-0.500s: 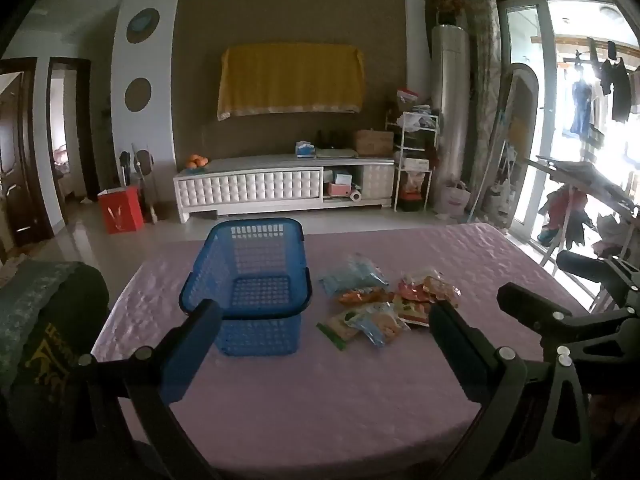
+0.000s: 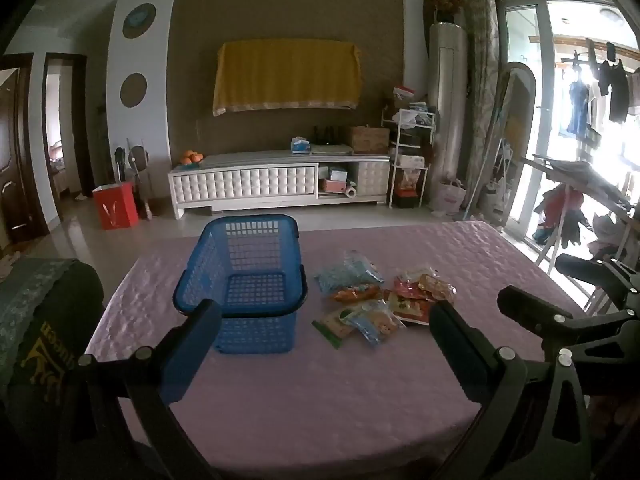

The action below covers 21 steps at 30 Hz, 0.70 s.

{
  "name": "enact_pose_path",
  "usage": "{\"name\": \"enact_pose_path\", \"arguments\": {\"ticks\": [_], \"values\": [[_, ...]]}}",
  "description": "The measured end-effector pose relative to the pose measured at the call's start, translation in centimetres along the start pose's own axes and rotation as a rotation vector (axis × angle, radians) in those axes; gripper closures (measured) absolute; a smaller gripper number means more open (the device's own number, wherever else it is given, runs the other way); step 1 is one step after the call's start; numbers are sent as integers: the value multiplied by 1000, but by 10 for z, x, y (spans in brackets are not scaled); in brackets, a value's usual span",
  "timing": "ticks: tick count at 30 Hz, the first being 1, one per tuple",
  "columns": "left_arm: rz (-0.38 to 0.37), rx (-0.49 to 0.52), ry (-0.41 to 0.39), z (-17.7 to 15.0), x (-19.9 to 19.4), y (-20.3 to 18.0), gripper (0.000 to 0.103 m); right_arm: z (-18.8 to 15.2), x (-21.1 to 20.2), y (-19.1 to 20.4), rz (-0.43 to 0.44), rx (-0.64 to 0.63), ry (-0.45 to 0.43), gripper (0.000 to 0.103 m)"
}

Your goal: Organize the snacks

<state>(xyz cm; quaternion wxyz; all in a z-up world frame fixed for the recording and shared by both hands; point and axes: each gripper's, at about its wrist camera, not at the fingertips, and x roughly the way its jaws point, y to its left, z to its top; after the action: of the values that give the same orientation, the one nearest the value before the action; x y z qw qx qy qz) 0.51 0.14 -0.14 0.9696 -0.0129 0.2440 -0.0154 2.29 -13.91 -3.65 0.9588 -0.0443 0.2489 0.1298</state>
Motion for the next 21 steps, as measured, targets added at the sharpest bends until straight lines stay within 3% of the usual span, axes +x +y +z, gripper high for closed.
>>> {"name": "enact_pose_path", "arguments": {"ticks": [21], "values": [[-11,7,3,-1,4,-3,0,-5,-2,-2,-4,-2,18,0]]}}
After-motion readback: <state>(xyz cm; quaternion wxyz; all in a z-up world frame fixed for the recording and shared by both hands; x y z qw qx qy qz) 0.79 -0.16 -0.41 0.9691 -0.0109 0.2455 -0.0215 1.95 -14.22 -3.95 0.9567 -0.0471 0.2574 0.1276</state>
